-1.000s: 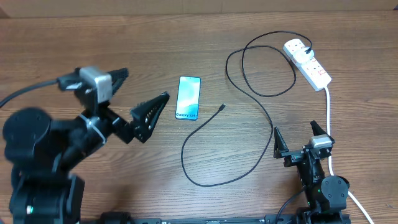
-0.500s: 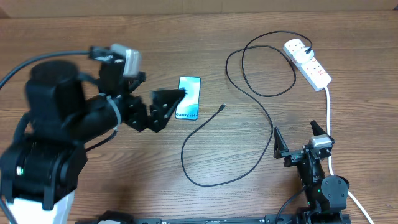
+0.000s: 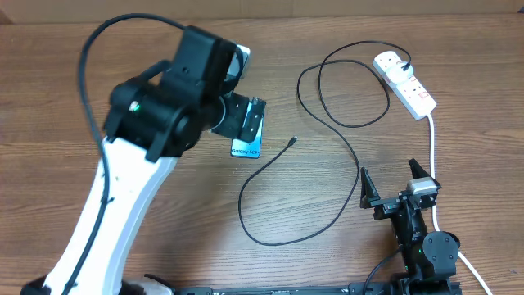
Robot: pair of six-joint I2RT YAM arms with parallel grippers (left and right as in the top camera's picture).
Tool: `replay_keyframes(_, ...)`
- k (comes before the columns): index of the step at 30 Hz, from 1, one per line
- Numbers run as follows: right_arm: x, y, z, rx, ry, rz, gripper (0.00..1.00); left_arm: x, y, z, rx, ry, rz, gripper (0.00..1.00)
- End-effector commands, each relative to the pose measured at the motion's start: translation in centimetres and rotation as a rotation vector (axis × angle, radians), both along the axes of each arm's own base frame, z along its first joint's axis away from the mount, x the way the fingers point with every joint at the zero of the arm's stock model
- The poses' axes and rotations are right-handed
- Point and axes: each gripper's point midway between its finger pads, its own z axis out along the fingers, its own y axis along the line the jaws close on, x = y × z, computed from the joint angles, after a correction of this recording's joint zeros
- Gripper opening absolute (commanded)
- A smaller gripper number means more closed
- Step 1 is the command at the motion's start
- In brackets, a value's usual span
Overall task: Plug charger to phone and switch on socket
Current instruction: 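Swing the left arm up and over toward the phone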
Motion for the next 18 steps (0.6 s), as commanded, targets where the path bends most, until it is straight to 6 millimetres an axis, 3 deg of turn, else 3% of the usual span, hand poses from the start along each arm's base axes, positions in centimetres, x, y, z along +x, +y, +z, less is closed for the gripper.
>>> replay_keyframes(1,0.0,0.0,-0.2,-0.004,-0.005,-0.004,1.0,0.5,-1.0,-0.3,-0.026,0.02,-0.005,1.0)
replay_keyframes(8,0.0,0.0,-0.2,-0.004,-0.005,-0.004,1.0,0.8,-2.6,-3.4,-0.037,0.142,-0.04,1.0)
replay_keyframes(18,0.0,0.0,-0.2,-0.004,-0.005,-0.004,1.0,1.1,-4.1,-6.0,-0.103,0.268,0.039,1.0)
